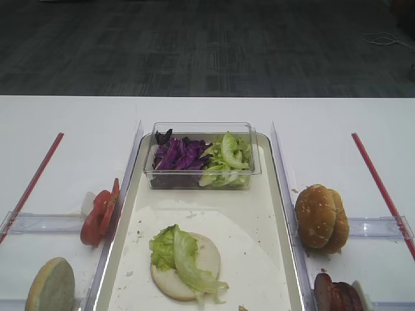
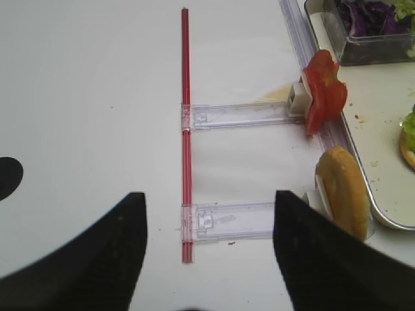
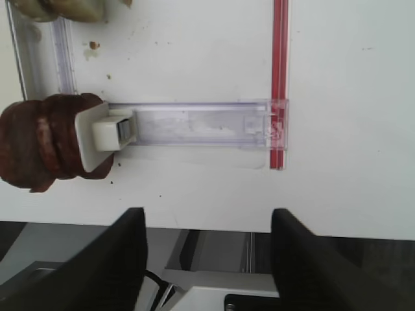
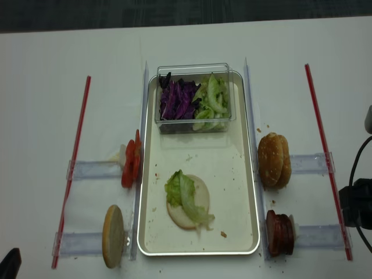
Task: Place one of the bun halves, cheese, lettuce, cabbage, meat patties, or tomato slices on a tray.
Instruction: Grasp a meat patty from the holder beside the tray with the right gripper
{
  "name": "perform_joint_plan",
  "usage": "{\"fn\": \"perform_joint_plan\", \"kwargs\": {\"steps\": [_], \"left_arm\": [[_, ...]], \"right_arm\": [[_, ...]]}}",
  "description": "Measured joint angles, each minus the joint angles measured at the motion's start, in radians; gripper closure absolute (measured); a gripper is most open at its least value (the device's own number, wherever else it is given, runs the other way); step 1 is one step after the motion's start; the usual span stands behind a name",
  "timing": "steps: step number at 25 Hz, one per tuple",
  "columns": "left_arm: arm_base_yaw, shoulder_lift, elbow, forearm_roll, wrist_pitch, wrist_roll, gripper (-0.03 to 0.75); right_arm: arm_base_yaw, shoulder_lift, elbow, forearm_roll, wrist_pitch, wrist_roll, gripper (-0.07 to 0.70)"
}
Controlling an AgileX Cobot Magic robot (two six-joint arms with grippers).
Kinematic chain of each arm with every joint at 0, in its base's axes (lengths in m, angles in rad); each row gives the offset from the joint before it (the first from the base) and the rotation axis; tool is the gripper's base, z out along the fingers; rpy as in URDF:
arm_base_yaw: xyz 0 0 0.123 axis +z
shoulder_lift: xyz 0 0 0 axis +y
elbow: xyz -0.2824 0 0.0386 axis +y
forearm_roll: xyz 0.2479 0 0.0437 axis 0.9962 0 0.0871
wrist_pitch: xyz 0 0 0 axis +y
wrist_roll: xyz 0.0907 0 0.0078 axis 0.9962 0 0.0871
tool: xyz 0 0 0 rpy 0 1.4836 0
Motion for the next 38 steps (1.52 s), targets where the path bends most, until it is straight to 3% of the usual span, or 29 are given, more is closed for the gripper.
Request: {"fn": "perform_joint_plan", "kwargs": {"steps": [38], "left_arm": [[0.0,0.0,0.0,0.0,0.0,0.0,0.285]], "right_arm": [[0.0,0.0,0.0,0.199,0.026,-0.095,0.225]]}}
